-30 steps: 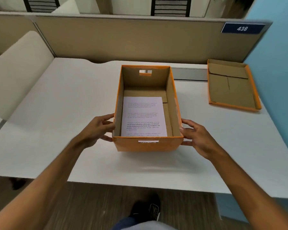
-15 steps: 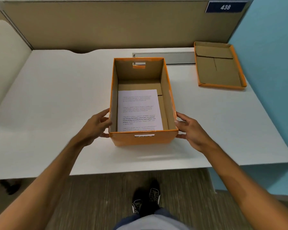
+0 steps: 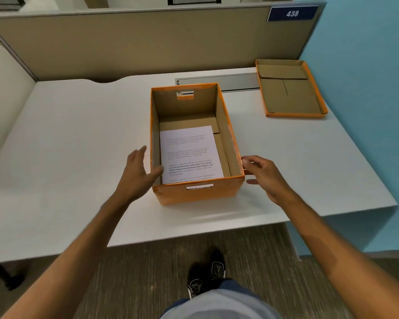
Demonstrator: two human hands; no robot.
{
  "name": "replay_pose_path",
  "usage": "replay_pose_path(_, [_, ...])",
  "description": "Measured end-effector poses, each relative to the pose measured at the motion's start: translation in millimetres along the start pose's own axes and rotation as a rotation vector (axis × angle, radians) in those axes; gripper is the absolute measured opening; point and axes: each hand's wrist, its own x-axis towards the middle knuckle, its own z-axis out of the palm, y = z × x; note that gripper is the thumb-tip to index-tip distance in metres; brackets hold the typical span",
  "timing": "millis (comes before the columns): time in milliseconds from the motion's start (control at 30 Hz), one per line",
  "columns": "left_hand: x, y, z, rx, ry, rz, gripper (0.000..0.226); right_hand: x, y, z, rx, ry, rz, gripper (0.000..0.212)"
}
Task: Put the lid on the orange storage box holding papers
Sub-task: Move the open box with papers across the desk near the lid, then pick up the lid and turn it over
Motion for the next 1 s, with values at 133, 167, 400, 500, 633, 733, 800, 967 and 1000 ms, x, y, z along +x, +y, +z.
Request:
replay_pose_path(133, [-3.8,25.8,-2.5,0.0,0.014,0.122,0.085,-3.3,-1.1,-8.4,-0.068,0.089,-0.047,0.031])
replay_pose_path(167, [-3.8,34.5,-2.0,-0.007,0.013,0.155,0.083,-3.0,-2.1,-11.9,-0.081,0.108,-0.058,0.032])
replay_pose_path(400, [9.3,100.0,20.6,0.023,0.014,0.319,0.07,9.9,-9.0,-52.0,-0.112,0.197,-0.126,0.031])
replay_pose_path(500, [19.5,134.2,39.8,0.028,-0.001,0.355,0.066,21.9,-9.5,-76.3,-0.129,0.221,-0.143,0.03])
replay_pose_path(633, [38.1,184.6,72.4,-0.013,-0.021,0.407,0.062,44.4,-6.5,-115.7,-0.173,0.244,-0.178,0.028])
replay_pose_path(733, [58.7,221.8,102.7,-0.02,-0.025,0.424,0.059,67.0,-2.6,-147.6,-0.226,0.244,-0.208,0.029])
replay_pose_path(800, [75.5,244.3,124.5,-0.017,-0.034,0.409,0.057,85.3,1.8,-168.1,-0.258,0.245,-0.212,0.029])
replay_pose_path(967, [116.5,286.8,174.9,-0.017,-0.072,0.373,0.054,135.2,13.0,-211.9,-0.33,0.262,-0.203,0.026])
replay_pose_path(1000, [124.4,293.4,184.2,-0.035,-0.075,0.36,0.053,145.7,15.8,-218.7,-0.34,0.259,-0.199,0.025])
